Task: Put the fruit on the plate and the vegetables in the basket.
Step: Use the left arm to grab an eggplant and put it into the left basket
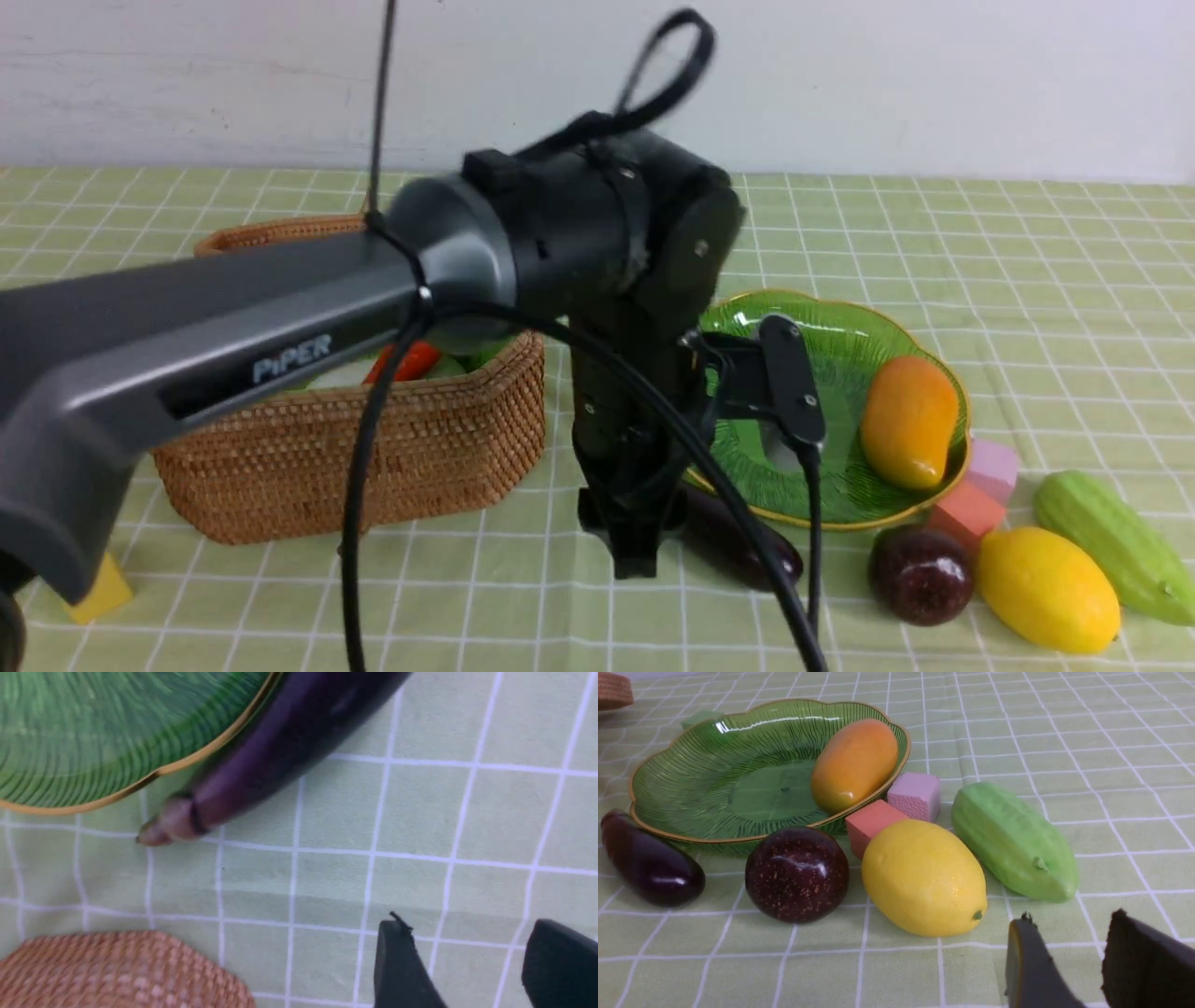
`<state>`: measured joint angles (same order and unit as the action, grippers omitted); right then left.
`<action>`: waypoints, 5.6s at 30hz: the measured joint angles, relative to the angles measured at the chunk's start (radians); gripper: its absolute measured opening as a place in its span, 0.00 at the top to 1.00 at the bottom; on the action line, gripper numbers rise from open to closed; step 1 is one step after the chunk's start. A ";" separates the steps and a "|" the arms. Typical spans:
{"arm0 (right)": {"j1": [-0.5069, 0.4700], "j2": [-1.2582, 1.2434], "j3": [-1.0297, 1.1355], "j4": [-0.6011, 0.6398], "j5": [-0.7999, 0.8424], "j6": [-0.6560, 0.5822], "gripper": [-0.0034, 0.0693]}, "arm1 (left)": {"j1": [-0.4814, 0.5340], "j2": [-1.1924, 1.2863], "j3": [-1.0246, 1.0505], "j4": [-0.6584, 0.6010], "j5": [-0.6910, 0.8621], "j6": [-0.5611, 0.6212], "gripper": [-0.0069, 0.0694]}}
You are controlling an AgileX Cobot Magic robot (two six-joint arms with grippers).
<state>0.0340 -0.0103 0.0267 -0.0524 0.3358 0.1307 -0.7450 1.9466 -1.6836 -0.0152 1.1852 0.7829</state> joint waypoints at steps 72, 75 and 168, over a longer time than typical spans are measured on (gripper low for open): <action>0.000 0.000 0.000 -0.045 0.002 0.027 0.62 | 0.119 0.132 -0.003 -0.353 -0.176 0.695 0.27; 0.000 0.000 0.000 -0.061 0.002 0.028 0.62 | 0.119 0.155 -0.003 -0.327 -0.205 0.686 0.27; 0.000 0.000 0.000 -0.087 0.003 0.028 0.62 | 0.630 -0.138 0.000 0.049 -0.086 -0.159 0.09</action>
<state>0.0340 -0.0103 0.0267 -0.1398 0.3392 0.1587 -0.1151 1.8090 -1.6838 0.0343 1.0987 0.6241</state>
